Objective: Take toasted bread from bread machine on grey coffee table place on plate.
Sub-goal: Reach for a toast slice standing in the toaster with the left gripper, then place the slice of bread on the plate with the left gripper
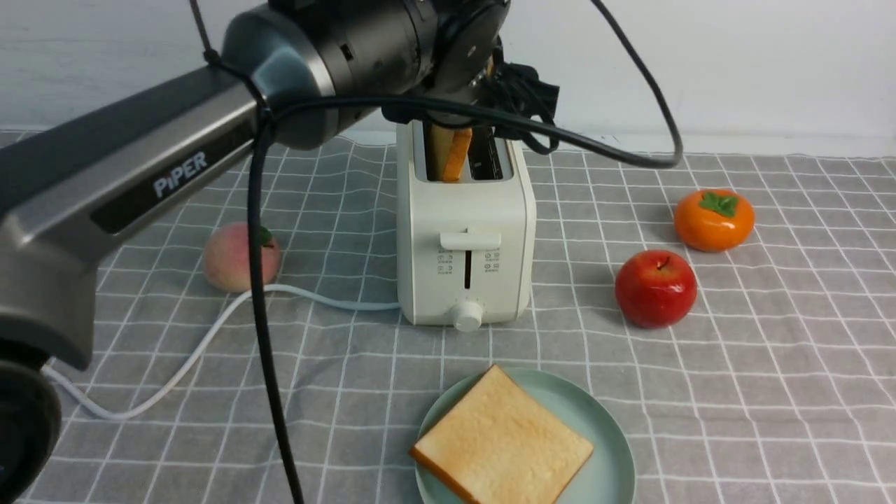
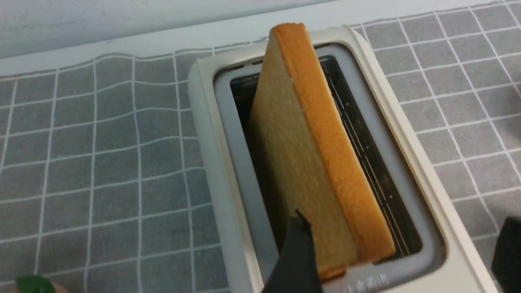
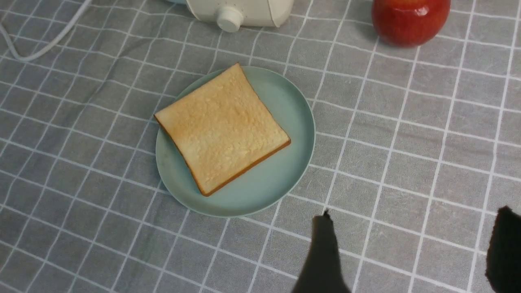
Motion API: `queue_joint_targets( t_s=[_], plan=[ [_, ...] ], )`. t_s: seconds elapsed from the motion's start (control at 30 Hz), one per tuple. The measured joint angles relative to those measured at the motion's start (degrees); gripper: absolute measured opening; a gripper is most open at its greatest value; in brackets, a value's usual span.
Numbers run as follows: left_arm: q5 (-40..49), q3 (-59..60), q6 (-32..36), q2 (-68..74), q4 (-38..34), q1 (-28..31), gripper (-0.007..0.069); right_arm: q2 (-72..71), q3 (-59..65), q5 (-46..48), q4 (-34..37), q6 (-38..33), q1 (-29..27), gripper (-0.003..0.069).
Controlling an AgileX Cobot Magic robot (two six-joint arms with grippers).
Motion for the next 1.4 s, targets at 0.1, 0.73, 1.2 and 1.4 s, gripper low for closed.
queue_joint_targets(
  t_s=[0.1, 0.73, 1.2, 1.4],
  plan=[
    [-2.9, 0.0, 0.0, 1.4, 1.9, 0.8, 0.0583, -0.2, 0.3, -0.1, 0.0, 0.0, 0.2, 0.0505],
    [-5.1, 0.0, 0.0, 5.5, 4.9, 1.1, 0.0331, -0.2, 0.5, 0.7, -0.9, 0.0, 2.3, 0.0505],
    [2.9, 0.0, 0.0, -10.5, 6.8, 1.1, 0.0069, -0.2, 0.5, 1.0, -0.9, 0.0, 2.3, 0.0505],
    [23.2, -0.6, 0.0, -18.2, 1.7, 1.2, 0.0069, -0.2, 0.5, 1.0, -0.1, 0.0, 2.3, 0.0505]
  ],
)
